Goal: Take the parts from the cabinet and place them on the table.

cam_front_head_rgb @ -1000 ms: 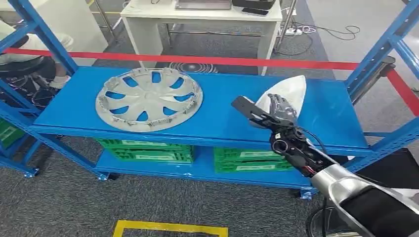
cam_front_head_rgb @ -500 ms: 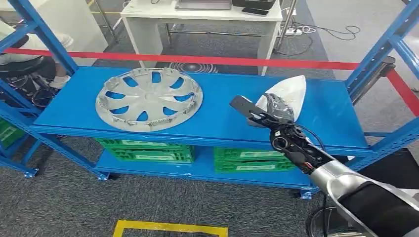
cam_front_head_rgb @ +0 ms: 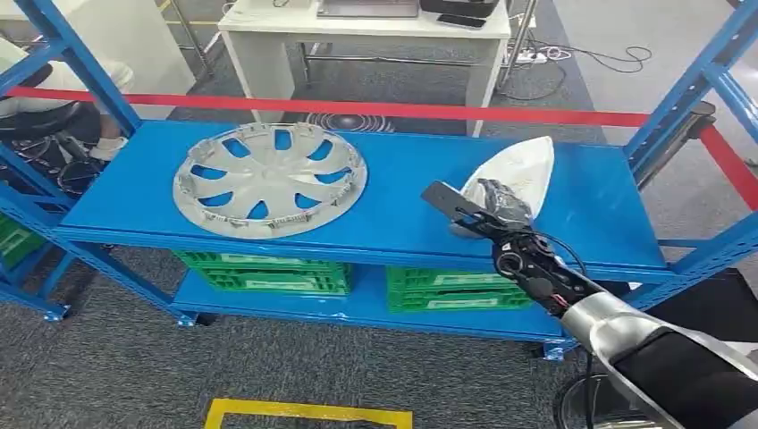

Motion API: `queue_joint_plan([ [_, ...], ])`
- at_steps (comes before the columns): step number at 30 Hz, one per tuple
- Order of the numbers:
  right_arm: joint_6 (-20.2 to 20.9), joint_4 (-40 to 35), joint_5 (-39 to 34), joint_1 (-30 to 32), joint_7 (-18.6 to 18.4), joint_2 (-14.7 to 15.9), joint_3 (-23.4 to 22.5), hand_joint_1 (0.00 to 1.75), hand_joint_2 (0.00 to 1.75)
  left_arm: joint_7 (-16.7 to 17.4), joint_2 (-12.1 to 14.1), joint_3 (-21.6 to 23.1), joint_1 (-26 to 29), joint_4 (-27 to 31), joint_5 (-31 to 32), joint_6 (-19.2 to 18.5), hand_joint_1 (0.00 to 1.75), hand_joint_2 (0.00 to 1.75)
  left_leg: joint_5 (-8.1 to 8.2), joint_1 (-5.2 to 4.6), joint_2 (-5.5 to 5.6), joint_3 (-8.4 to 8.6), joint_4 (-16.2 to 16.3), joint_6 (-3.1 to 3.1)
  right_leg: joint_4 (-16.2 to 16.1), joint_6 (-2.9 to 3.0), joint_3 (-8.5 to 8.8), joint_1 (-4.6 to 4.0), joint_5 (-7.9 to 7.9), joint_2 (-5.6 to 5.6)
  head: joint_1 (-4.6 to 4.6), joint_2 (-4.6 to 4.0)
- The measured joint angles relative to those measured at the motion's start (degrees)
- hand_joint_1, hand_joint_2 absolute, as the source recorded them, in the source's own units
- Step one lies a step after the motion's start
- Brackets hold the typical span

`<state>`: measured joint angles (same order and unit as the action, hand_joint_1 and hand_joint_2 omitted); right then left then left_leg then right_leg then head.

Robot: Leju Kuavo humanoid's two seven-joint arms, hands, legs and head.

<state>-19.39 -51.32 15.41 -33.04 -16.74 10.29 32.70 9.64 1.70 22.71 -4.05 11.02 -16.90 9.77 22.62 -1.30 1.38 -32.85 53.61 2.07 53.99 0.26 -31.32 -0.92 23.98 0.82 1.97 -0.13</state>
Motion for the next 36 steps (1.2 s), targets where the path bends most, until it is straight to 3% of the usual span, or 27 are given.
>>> queue_joint_plan([
  [18, -0.13, 4.7, -0.76, -0.13, 3.54, 0.0, 0.87, 0.0, 1.75, 0.0, 0.0, 1.4, 0.0, 0.0, -0.17, -0.17, 0.0, 0.0, 0.0, 0.0, 0.0, 0.0, 0.0, 0.0, 0.0, 0.0, 0.01, 0.0, 0.0, 0.0, 0.0, 0.0],
  [19, -0.15, 4.79, -0.76, -0.15, 3.63, 0.0, 0.92, 0.07, 1.75, 0.0, 0.0, 1.4, 0.0, 0.0, -0.17, -0.22, 0.0, 0.0, 0.0, 0.0, 0.0, 0.0, 0.0, 0.0, 0.0, 0.0, 0.01, 0.0, 0.0, 0.0, -0.02, 0.0],
  [20, -0.18, 4.88, -0.79, -0.16, 3.74, 0.0, 0.94, 0.3, 1.75, -0.02, 0.0, 1.42, 0.0, 0.0, -0.17, -0.26, 0.0, 0.0, 0.0, 0.0, 0.0, 0.0, 0.0, 0.0, 0.0, 0.0, 0.01, 0.0, 0.0, 0.0, 0.0, 0.0],
  [21, -0.18, 5.05, -0.9, -0.23, 3.78, 0.0, 0.98, 0.87, 1.75, -0.09, 0.0, 1.46, 0.0, 0.0, -0.17, -0.35, 0.0, 0.0, 0.0, 0.0, 0.0, 0.0, 0.0, 0.0, 0.0, 0.0, 0.01, 0.0, 0.0, 0.0, 0.0, 0.0],
  [22, -0.18, 5.14, -0.94, -0.24, 3.78, 0.0, 1.01, 1.75, 1.75, -0.11, 0.0, 1.51, 0.0, 0.0, -0.17, -0.41, 0.0, 0.0, 0.0, 0.0, 0.0, 0.0, 0.0, 0.0, 0.0, 0.0, 0.01, 0.0, 0.0, 0.0, 0.0, 0.0],
  [36, -0.22, 5.47, -1.11, -0.35, 3.93, 0.26, 1.33, 1.73, 1.75, -0.61, -0.02, 2.58, -0.02, 0.0, -0.09, -1.18, 0.0, 0.0, 0.0, 0.0, 0.0, 0.02, 0.0, 0.0, 0.0, 0.0, 0.02, 0.0, 0.0, 0.0, 0.0, 0.0],
])
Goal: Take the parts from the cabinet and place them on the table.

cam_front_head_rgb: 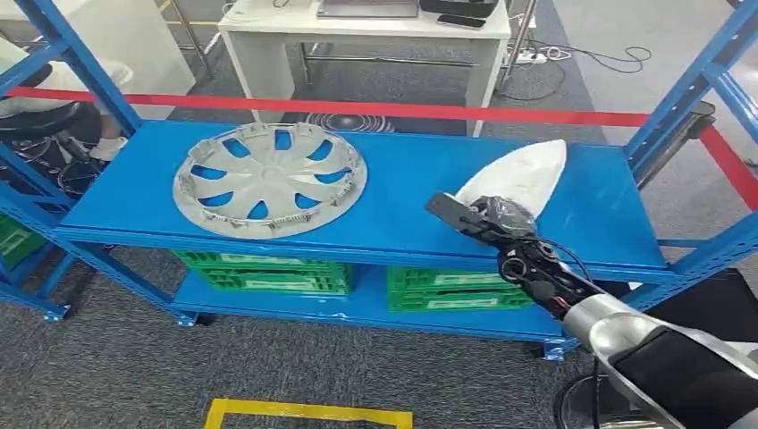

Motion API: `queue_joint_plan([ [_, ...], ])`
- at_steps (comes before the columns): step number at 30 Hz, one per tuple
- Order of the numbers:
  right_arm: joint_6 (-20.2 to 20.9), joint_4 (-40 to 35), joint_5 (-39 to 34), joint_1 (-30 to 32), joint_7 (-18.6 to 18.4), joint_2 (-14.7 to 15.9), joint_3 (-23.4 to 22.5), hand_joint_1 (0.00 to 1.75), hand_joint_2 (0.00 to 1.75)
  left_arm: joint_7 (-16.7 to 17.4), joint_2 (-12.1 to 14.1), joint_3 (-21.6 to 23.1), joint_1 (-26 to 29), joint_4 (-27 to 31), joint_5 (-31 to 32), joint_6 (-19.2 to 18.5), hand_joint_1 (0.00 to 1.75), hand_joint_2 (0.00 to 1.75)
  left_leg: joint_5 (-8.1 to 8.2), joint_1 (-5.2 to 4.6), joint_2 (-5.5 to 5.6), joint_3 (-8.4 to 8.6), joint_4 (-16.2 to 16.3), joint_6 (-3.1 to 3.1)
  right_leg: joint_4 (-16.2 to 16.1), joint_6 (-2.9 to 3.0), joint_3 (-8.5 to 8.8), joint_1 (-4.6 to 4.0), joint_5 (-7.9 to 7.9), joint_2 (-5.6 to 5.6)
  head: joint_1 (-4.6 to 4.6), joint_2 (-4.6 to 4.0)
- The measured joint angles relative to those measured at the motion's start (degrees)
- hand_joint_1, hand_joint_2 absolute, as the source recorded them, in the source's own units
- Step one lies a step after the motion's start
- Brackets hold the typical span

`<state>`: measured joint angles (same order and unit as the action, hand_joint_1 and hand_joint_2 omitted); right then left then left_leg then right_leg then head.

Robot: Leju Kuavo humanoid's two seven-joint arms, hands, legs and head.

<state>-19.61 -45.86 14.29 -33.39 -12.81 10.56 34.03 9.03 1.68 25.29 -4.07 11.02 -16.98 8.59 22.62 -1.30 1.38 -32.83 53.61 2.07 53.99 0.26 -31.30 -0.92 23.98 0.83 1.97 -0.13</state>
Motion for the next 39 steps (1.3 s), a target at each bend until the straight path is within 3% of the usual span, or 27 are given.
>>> queue_joint_plan([
  [18, 0.0, -3.39, 1.53, -0.02, -1.49, 0.22, 0.94, 1.75, 1.75, -0.85, 0.0, 0.11, -0.06, 0.0, -1.09, -0.33, 0.0, 0.0, 0.01, 0.0, 0.0, 0.0, 0.0, 0.0, 0.0, -0.01, 0.0, 0.0, 0.0, -0.01, 0.0, 0.0],
  [19, 0.0, -3.61, 1.55, 0.0, -1.49, 0.22, 0.98, 1.75, 1.75, -1.12, 0.0, 0.11, -0.06, 0.0, -1.25, -0.33, 0.0, 1.75, 0.01, 0.0, 0.0, 0.0, 0.0, 0.0, 0.0, -0.01, 0.01, 0.0, 0.0, -0.01, 0.0, 0.0],
  [34, 0.02, -5.27, 1.57, 0.0, -1.75, 0.39, 1.18, 1.75, 1.75, -2.73, 0.04, 0.11, -0.16, 0.0, -2.42, -0.52, 0.0, 1.75, 0.01, 0.0, 0.0, -0.01, 0.0, 0.0, 0.0, 0.0, -0.01, 0.0, 0.0, 0.0, 0.02, 0.0],
  [39, -0.5, -5.33, 1.57, 0.08, -1.53, 0.61, 1.25, 1.75, 1.75, -4.98, 0.13, 0.11, -0.19, 0.0, -4.05, 0.55, 0.0, 1.75, 0.01, 0.0, 0.0, -0.01, 0.0, 0.0, 0.0, 0.0, 0.0, 0.0, 0.0, 0.0, 0.0, 0.0],
])
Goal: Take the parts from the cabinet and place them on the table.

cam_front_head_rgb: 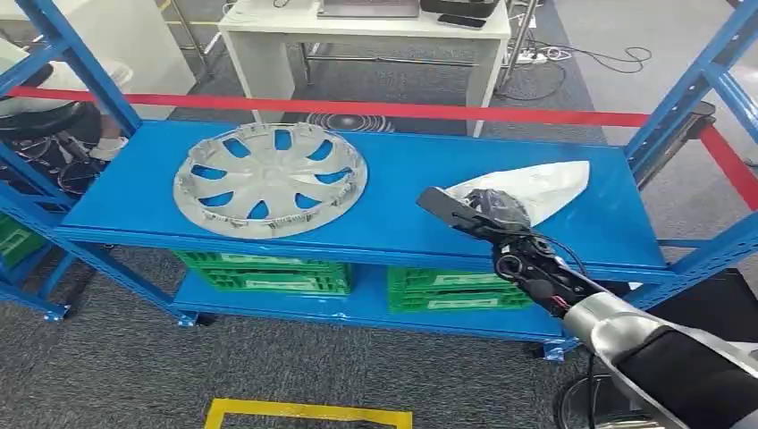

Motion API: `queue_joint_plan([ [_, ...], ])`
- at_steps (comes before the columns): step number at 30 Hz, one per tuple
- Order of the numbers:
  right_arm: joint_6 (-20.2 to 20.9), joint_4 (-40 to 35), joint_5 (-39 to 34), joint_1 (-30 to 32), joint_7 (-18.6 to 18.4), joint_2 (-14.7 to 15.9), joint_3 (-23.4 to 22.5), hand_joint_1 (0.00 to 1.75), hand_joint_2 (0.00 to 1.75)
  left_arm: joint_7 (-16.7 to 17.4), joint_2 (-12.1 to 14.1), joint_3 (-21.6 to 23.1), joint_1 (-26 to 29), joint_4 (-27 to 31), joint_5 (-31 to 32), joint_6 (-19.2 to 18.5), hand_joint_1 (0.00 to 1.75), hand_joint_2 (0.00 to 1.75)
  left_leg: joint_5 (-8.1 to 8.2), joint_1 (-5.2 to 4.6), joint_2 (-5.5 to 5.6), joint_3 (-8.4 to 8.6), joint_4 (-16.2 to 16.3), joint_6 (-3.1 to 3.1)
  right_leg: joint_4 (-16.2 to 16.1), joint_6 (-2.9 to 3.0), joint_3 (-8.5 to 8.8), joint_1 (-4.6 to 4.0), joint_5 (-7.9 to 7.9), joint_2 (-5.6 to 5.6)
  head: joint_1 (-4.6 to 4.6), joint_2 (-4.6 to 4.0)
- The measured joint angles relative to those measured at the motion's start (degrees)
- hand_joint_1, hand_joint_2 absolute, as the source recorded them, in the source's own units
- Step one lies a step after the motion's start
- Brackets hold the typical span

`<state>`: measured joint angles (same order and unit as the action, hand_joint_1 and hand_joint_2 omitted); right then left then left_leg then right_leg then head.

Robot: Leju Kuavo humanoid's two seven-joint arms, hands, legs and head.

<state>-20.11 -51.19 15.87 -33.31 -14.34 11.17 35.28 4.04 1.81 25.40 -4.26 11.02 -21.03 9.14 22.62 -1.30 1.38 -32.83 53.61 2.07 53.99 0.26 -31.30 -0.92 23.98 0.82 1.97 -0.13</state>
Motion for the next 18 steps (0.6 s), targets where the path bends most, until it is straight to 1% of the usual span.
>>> queue_joint_plan([
  [2, -2.1, -0.5, 0.0, 0.2, 2.17, 0.02, -0.02, 1.75, 1.75, -0.15, 0.07, -0.02, 0.01, 0.0, -0.81, 0.39, 0.0, 1.75, 0.0, 0.0, 0.0, -0.01, 0.0, 0.0, 0.0, 0.0, 0.0, 0.0, 0.0, 0.0, 0.0, 0.0],
  [3, -3.96, -0.96, -0.09, 0.35, 4.29, 0.02, -0.09, 1.75, 1.75, -0.15, 0.09, -0.02, 0.03, 0.0, -1.14, 0.57, 0.0, 1.75, 0.0, 0.0, 0.0, -0.01, 0.0, 0.0, 0.0, 0.0, 0.0, 0.0, 0.0, 0.0, 0.0, 0.0],
  [5, -8.11, -2.69, -0.57, 0.83, 9.91, 0.02, -0.33, 1.75, 1.75, -0.17, 0.15, -0.02, 0.06, 0.0, -1.35, 0.68, 0.0, 1.75, 0.0, 0.0, -0.01, -0.01, 0.0, -0.01, 0.0, 0.0, 0.0, 0.0, -0.01, 0.02, 0.0, 0.0],
  [7, -11.03, -5.39, -0.15, 1.24, 12.78, 0.02, -0.42, 1.75, 1.75, -0.17, 0.17, -0.02, 0.05, 0.0, -1.61, 0.74, 0.0, 1.75, 0.0, 0.0, -0.01, -0.01, 0.0, 0.0, 0.0, 0.0, 0.0, 0.0, -0.01, 0.01, 0.0, 0.0],
  [10, -12.31, -10.24, 0.74, 1.3, 13.97, 0.02, -0.5, 1.75, 1.75, -0.17, 0.2, -0.02, 0.12, 0.0, -2.03, 0.83, 0.0, 1.75, 0.0, 0.0, 0.0, -0.01, 0.0, -0.01, 0.0, 0.0, 0.0, 0.0, 0.0, 0.01, 0.0, 0.0],
  [18, -12.83, -23.17, 3.37, 1.27, 13.86, 0.02, -0.28, 1.75, 1.75, -0.17, 0.22, -0.02, 0.11, 0.0, -2.36, 0.94, 0.0, 1.75, 0.01, 0.0, 0.0, -0.01, -0.01, -0.02, 0.0, 0.01, -0.01, -0.01, 0.0, 0.01, 0.0, 0.0],
])
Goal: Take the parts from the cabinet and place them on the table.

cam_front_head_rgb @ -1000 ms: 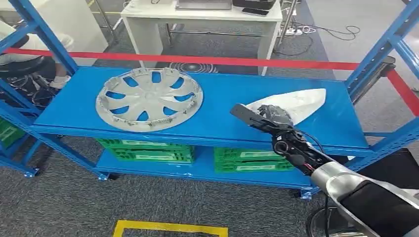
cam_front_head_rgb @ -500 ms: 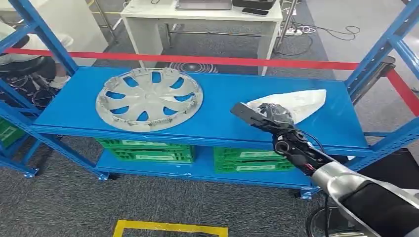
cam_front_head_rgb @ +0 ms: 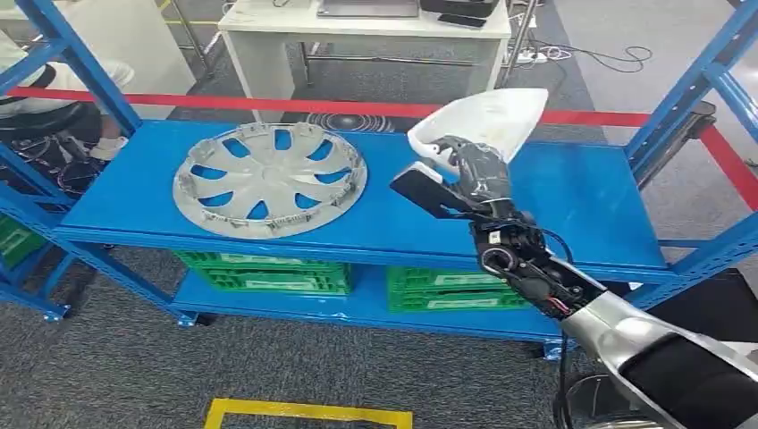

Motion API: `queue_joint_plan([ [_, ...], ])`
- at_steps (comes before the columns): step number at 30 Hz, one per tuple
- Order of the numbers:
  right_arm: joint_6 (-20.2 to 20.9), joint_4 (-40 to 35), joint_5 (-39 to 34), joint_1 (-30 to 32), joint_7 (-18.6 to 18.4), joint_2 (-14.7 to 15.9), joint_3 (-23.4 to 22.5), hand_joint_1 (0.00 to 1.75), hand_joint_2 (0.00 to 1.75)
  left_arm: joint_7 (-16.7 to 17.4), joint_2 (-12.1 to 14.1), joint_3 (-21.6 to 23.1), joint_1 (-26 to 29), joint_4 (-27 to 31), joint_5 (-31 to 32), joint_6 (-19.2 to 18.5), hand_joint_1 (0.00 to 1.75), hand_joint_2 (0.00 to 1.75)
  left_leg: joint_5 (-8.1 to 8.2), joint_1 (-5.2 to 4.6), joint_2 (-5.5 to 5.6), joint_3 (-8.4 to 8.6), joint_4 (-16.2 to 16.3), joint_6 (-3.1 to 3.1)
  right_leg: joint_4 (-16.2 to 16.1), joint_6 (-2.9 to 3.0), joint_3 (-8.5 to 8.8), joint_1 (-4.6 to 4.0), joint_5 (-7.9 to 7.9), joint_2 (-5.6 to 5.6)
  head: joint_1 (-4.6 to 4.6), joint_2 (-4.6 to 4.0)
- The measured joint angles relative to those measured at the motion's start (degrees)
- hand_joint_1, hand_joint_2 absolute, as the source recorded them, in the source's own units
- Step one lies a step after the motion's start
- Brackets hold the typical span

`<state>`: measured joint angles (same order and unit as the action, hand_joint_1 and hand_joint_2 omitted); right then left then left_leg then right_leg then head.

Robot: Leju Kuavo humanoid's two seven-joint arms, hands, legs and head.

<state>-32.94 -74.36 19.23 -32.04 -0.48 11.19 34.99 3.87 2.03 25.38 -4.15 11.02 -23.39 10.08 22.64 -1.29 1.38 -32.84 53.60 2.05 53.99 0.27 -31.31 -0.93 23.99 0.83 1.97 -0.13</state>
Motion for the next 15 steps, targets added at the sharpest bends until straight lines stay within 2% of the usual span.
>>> queue_joint_plan([
  [4, 1.12, -4.61, -3.72, 0.0, 2.04, -0.02, 0.28, 1.75, 1.75, 0.0, 0.0, 0.02, -0.03, 0.0, -0.07, 0.0, 0.0, 1.75, 0.01, 0.0, 0.0, -0.01, 0.0, -0.02, 0.0, 0.0, 0.0, 0.0, 0.0, 0.0, 0.0, 0.0],
  [6, 3.64, -6.36, -10.28, 0.01, 5.24, -0.22, 0.39, 1.75, 1.75, 0.0, 0.0, 0.02, -0.08, 0.0, -0.24, 0.0, 0.0, 1.75, 0.01, 0.0, 0.0, -0.01, 0.0, -0.02, 0.0, 0.0, 0.0, 0.0, 0.0, 0.0, 0.02, 0.0],
  [9, 10.26, -7.89, -24.17, 0.02, 11.61, -0.98, 0.57, 1.75, 1.75, 0.04, 0.02, 0.04, -0.25, 0.0, -0.68, 0.09, 0.0, 1.75, 0.02, 0.0, 0.0, -0.01, 0.0, -0.02, 0.0, 0.01, 0.0, 0.0, 0.01, 0.0, 0.0, 0.0],
  [11, 12.83, -8.45, -29.43, 0.05, 14.44, -1.53, 0.83, 1.75, 1.75, 0.07, 0.04, 0.07, -0.31, 0.0, -0.79, 0.09, 0.0, 1.75, 0.02, 0.0, 0.0, -0.01, 0.0, -0.02, 0.0, 0.01, 0.0, 0.0, 0.01, -0.01, 0.0, 0.0],
  [15, 14.42, -9.22, -31.6, 0.04, 15.63, -2.23, 0.98, 1.75, 1.75, 0.09, 0.07, 0.11, -0.35, 0.0, -0.81, 0.09, 0.0, 1.75, 0.01, 0.0, 0.0, -0.01, 0.0, -0.02, 0.0, 0.01, 0.0, 0.0, 0.01, -0.01, -0.02, 0.0],
])
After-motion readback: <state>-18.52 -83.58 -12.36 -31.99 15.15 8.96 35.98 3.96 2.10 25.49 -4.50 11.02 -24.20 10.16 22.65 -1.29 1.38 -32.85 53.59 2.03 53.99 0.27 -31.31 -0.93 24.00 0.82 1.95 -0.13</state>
